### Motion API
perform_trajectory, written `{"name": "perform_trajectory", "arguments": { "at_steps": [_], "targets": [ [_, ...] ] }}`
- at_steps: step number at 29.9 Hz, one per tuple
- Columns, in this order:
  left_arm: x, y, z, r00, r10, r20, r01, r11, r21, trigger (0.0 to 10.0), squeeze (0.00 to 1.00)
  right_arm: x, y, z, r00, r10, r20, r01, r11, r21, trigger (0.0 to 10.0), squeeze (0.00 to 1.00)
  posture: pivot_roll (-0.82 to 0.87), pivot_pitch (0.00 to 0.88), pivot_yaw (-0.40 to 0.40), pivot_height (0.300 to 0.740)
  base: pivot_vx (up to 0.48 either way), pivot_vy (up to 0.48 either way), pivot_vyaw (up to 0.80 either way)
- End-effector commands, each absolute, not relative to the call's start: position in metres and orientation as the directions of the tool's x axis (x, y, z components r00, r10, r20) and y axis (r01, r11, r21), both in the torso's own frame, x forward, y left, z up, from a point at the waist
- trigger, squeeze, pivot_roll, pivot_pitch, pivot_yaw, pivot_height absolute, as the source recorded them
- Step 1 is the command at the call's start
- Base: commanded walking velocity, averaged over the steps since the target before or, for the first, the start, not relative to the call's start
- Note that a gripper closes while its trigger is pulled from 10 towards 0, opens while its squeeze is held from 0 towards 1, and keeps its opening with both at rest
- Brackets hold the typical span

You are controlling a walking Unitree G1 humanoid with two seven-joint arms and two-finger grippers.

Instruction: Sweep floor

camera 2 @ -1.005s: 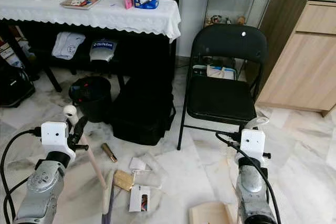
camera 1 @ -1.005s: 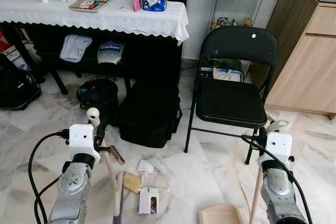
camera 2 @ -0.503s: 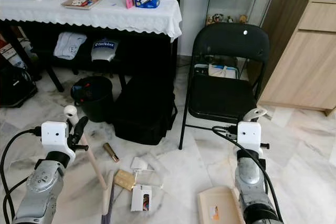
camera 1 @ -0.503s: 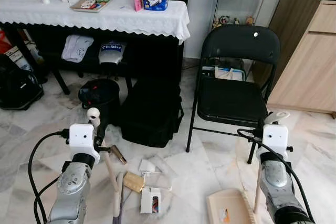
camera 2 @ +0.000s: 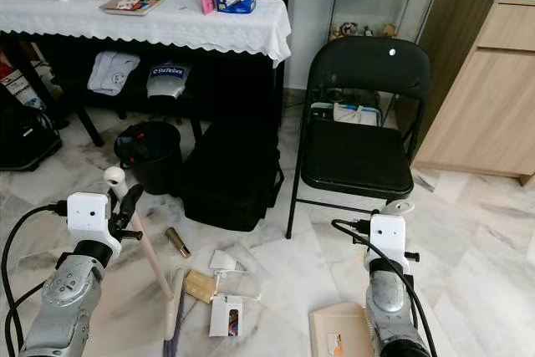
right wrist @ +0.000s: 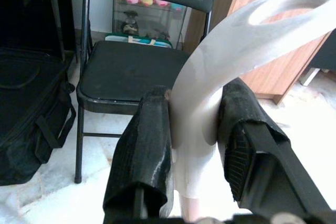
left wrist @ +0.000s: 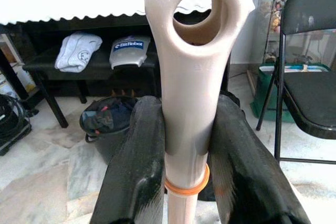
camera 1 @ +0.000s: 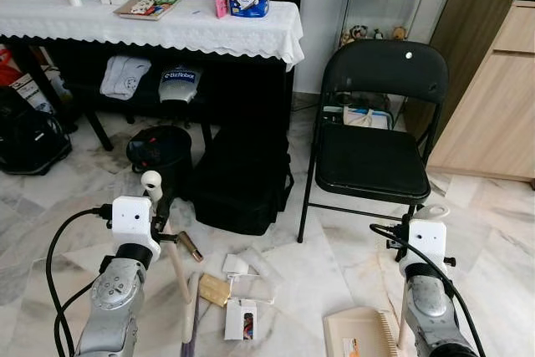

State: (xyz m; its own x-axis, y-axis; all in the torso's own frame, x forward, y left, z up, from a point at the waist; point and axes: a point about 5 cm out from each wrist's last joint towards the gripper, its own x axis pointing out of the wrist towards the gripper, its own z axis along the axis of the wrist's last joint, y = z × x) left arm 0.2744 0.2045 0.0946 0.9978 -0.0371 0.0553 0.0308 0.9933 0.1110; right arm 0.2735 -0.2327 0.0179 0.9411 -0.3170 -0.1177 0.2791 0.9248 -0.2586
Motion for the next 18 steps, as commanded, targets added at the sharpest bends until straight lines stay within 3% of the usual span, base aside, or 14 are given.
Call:
{"name": "perform_trajectory", "arguments": {
  "at_steps": [1, 2, 6, 7, 8, 16, 17, 18],
  "targets": [
    [0.2759, 0.2050, 0.1042, 0.995, -0.050, 0.091, 0.038, 0.991, 0.128, 10.0, 0.00, 0.2628, -0.2334, 0.0039, 0.927, -0.321, -0.193, 0.265, 0.926, -0.269, 10.0, 0.57, 0.04, 0.000, 0.030, 0.740, 0.000, 0.000, 0.00],
    [0.2760, 0.2045, 0.1041, 0.995, -0.052, 0.090, 0.040, 0.991, 0.127, 10.0, 0.00, 0.2624, -0.2342, 0.0040, 0.927, -0.323, -0.192, 0.269, 0.926, -0.264, 10.0, 1.00, 0.04, 0.000, 0.030, 0.740, 0.000, 0.000, 0.00],
    [0.2764, 0.2023, 0.1035, 0.995, -0.059, 0.086, 0.048, 0.991, 0.123, 10.0, 0.00, 0.2628, -0.2385, 0.0060, 0.922, -0.342, -0.181, 0.287, 0.919, -0.272, 10.0, 1.00, 0.04, 0.000, 0.027, 0.740, 0.000, 0.000, 0.00],
    [0.2765, 0.2020, 0.1035, 0.995, -0.060, 0.086, 0.049, 0.991, 0.121, 10.0, 0.00, 0.2628, -0.2400, 0.0064, 0.919, -0.350, -0.181, 0.298, 0.917, -0.264, 10.0, 0.80, 0.04, 0.000, 0.027, 0.740, 0.000, 0.000, 0.00],
    [0.2767, 0.2016, 0.1035, 0.995, -0.061, 0.085, 0.051, 0.991, 0.121, 10.0, 0.00, 0.2629, -0.2411, 0.0065, 0.916, -0.357, -0.184, 0.305, 0.916, -0.259, 10.0, 0.02, 0.04, 0.000, 0.025, 0.740, 0.000, 0.000, 0.00],
    [0.2762, 0.2003, 0.1030, 0.995, -0.069, 0.078, 0.059, 0.991, 0.117, 10.0, 0.00, 0.2626, -0.2406, 0.0071, 0.922, -0.343, -0.178, 0.302, 0.927, -0.223, 10.0, 0.00, 0.04, 0.000, 0.019, 0.740, 0.000, 0.000, 0.00],
    [0.2759, 0.2004, 0.1027, 0.995, -0.068, 0.077, 0.059, 0.991, 0.116, 10.0, 0.00, 0.2623, -0.2396, 0.0076, 0.926, -0.338, -0.171, 0.301, 0.930, -0.210, 10.0, 1.00, 0.04, 0.000, 0.015, 0.740, 0.000, 0.000, 0.00],
    [0.2757, 0.2004, 0.1025, 0.995, -0.068, 0.076, 0.059, 0.992, 0.116, 10.0, 0.00, 0.2622, -0.2388, 0.0076, 0.928, -0.331, -0.170, 0.296, 0.934, -0.202, 10.0, 1.00, 0.04, 0.000, 0.015, 0.740, 0.000, 0.000, 0.00]
  ]
}}
